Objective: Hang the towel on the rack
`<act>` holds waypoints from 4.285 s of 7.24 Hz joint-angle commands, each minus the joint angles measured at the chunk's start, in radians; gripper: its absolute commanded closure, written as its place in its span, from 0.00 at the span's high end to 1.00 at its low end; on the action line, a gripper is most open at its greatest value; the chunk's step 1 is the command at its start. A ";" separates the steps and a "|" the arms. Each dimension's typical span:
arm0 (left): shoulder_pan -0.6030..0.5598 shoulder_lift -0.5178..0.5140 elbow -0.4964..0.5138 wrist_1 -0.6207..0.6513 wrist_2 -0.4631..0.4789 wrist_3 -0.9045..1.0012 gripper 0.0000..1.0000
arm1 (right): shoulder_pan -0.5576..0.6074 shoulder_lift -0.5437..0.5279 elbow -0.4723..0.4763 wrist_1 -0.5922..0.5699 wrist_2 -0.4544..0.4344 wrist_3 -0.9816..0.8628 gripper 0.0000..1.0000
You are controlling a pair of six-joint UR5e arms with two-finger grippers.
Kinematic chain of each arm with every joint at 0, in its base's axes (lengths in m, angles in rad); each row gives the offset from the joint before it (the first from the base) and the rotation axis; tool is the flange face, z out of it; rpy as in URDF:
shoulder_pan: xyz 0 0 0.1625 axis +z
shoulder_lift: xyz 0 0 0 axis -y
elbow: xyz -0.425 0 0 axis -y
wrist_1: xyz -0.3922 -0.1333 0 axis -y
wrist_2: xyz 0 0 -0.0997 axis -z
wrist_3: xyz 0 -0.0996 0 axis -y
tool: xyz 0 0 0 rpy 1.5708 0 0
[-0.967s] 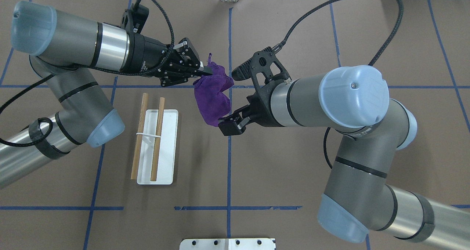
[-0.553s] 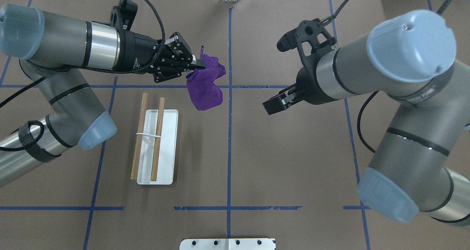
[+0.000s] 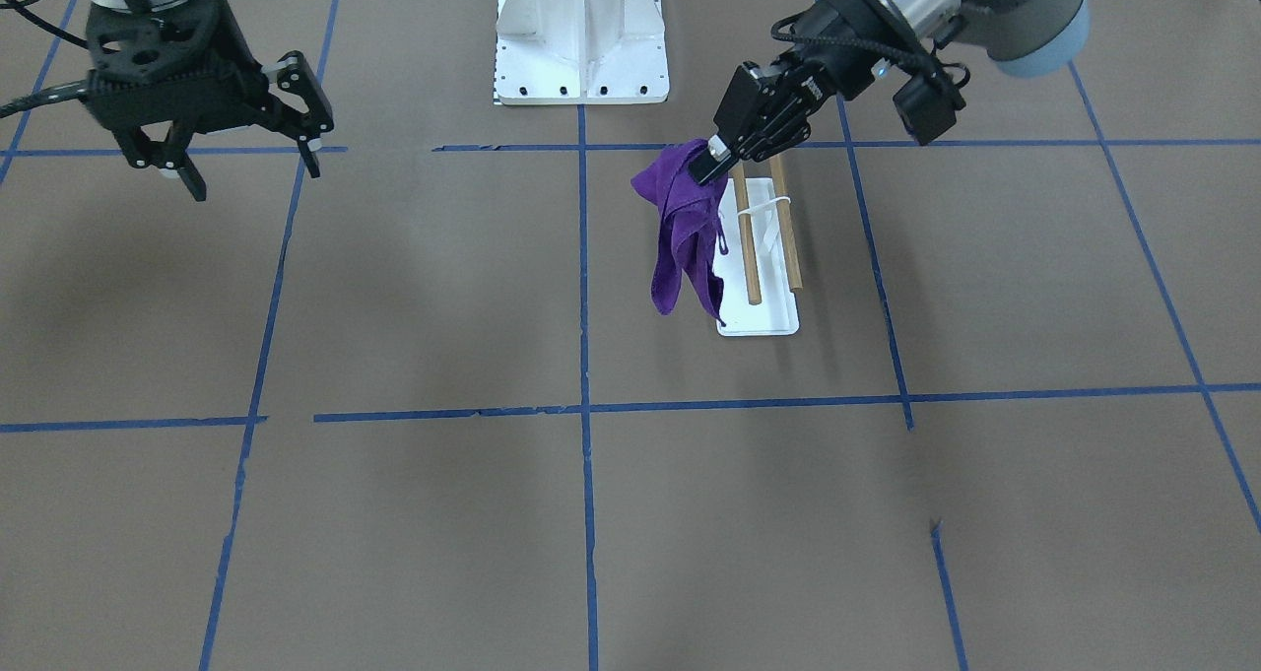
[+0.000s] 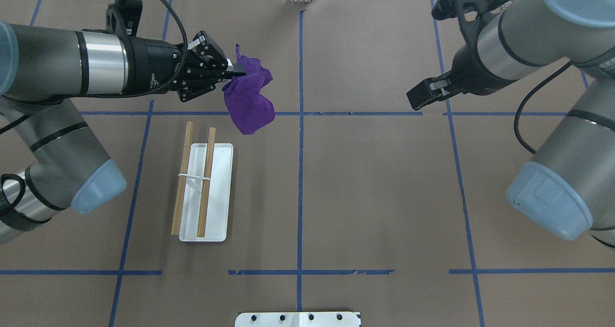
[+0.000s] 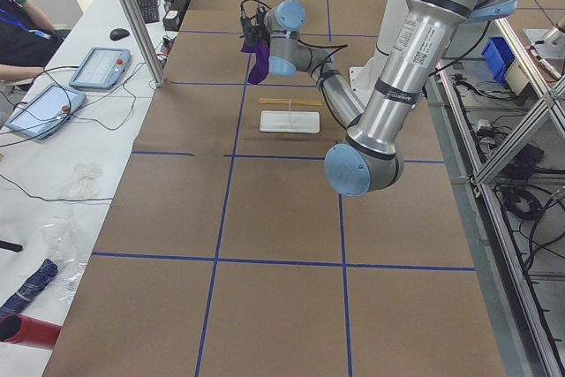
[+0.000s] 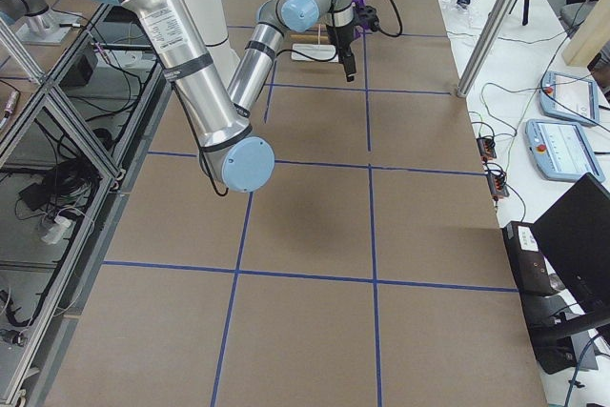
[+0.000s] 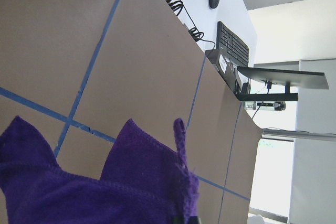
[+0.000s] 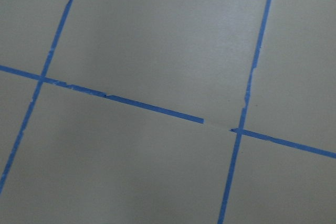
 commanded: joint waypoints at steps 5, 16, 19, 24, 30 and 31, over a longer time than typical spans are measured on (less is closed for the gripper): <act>0.056 0.003 -0.346 0.807 0.143 0.604 0.00 | 0.046 -0.060 0.002 -0.020 0.009 -0.003 1.00; 0.318 -0.017 -0.227 1.004 0.384 0.731 0.00 | 0.045 -0.077 -0.005 -0.010 0.011 -0.004 1.00; 0.315 -0.028 -0.231 1.001 0.383 0.735 1.00 | 0.046 -0.092 -0.003 -0.009 0.011 -0.006 1.00; 0.080 -0.003 -0.247 1.009 0.230 1.049 1.00 | 0.119 -0.232 -0.006 -0.007 0.014 -0.186 1.00; -0.552 0.129 0.032 0.999 -0.189 1.835 1.00 | 0.567 -0.333 -0.332 -0.004 0.329 -0.885 1.00; -0.649 0.140 0.133 0.998 -0.221 1.959 1.00 | 0.633 -0.341 -0.403 -0.004 0.363 -0.990 1.00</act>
